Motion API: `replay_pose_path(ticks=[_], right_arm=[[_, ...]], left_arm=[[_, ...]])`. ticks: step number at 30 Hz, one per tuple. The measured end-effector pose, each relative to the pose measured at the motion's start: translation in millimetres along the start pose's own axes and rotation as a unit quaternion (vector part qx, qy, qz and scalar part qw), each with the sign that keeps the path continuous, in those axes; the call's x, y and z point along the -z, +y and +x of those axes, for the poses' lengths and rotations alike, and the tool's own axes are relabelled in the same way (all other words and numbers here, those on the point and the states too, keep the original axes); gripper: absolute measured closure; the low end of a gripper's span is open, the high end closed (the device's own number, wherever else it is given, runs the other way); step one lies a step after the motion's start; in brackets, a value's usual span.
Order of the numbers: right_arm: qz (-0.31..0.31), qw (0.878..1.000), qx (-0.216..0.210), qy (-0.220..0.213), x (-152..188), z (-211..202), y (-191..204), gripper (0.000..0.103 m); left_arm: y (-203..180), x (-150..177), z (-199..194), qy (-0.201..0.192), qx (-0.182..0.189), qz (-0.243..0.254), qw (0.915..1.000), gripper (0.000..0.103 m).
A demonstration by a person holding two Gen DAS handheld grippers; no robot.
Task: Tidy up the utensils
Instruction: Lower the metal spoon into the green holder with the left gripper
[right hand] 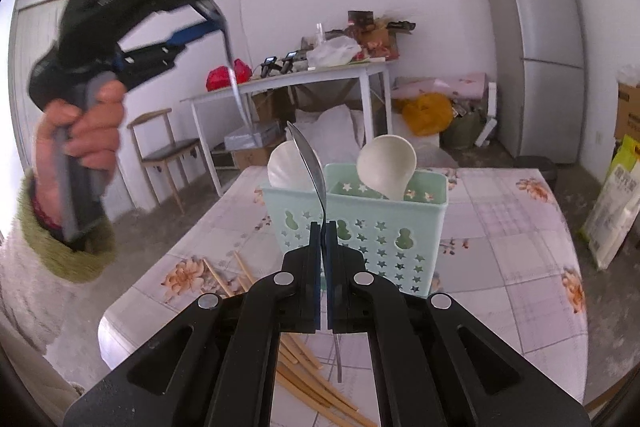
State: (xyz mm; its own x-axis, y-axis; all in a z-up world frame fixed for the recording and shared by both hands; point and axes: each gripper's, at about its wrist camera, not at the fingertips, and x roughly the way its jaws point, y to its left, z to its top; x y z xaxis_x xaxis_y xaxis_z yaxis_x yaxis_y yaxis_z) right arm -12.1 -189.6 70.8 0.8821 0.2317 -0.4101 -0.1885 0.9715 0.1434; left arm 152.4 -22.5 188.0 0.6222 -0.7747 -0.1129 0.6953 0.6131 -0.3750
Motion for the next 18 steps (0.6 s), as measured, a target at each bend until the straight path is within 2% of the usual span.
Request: replay_pose_path(ticks=[7, 18], right_arm=[[0.019, 1.000, -0.002, -0.003, 1, -2, -15, 0.103], [0.039, 0.999, -0.004, -0.003, 5, -2, -25, 0.103]], left_arm=[[16, 22, 44, 0.025, -0.017, -0.013, 0.9995, 0.059], [32, 51, 77, 0.051, -0.049, -0.003, 0.9975, 0.059]])
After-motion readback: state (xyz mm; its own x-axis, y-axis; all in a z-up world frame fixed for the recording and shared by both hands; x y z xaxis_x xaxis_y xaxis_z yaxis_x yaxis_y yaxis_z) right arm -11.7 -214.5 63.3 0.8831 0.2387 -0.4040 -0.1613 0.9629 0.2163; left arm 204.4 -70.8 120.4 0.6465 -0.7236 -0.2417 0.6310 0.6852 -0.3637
